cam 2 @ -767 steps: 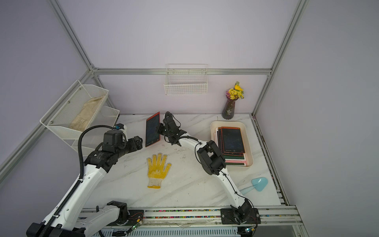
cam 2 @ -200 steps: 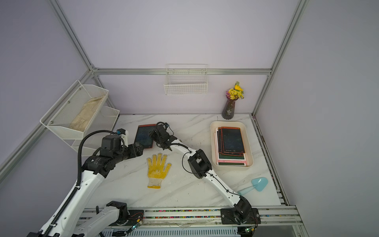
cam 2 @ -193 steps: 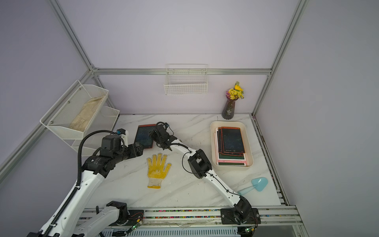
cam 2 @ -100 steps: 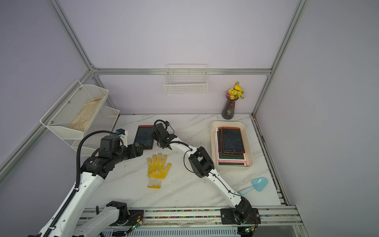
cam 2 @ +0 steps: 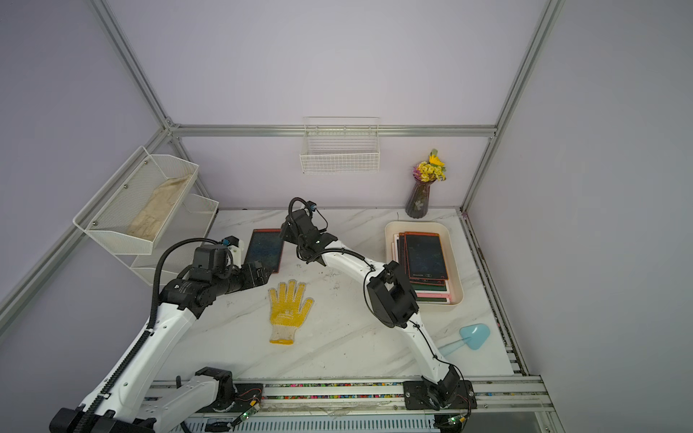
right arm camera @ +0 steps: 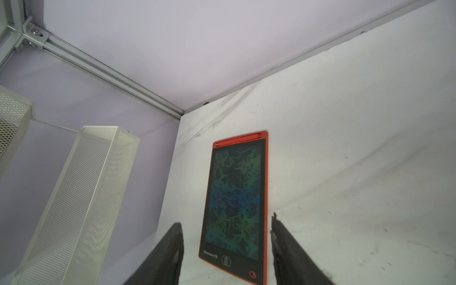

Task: Take out the writing tablet from the storage box
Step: Place the writing tablet at the center of the board, then pick up the writing tablet from the storage box.

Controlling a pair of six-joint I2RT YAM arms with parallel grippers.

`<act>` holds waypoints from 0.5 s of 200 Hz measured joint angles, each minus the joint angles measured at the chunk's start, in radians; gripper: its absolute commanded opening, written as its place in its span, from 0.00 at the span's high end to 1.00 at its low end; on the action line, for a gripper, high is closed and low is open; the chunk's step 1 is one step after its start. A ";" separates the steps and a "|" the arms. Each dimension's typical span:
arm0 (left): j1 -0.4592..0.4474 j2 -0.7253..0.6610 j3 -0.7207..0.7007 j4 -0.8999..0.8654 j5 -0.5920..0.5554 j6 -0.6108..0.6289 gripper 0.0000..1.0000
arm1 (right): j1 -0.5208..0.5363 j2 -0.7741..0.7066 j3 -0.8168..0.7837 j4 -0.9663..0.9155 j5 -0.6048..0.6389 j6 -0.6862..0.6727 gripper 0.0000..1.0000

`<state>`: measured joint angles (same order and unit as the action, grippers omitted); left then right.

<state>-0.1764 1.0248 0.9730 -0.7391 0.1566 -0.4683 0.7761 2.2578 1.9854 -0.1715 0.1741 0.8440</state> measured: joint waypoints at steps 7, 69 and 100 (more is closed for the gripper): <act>-0.015 0.007 0.000 0.004 -0.003 -0.006 0.09 | -0.011 -0.042 -0.053 0.007 -0.002 -0.018 0.44; -0.241 0.196 0.048 0.047 -0.077 -0.059 0.09 | -0.175 -0.457 -0.527 0.045 0.012 -0.127 0.42; -0.375 0.383 0.186 0.056 -0.130 -0.073 0.11 | -0.312 -0.687 -0.708 0.050 -0.023 -0.176 0.41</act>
<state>-0.5514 1.4082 1.1591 -0.6830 0.0265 -0.5411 0.4637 1.5703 1.2778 -0.1211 0.1509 0.6682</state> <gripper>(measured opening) 0.904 0.589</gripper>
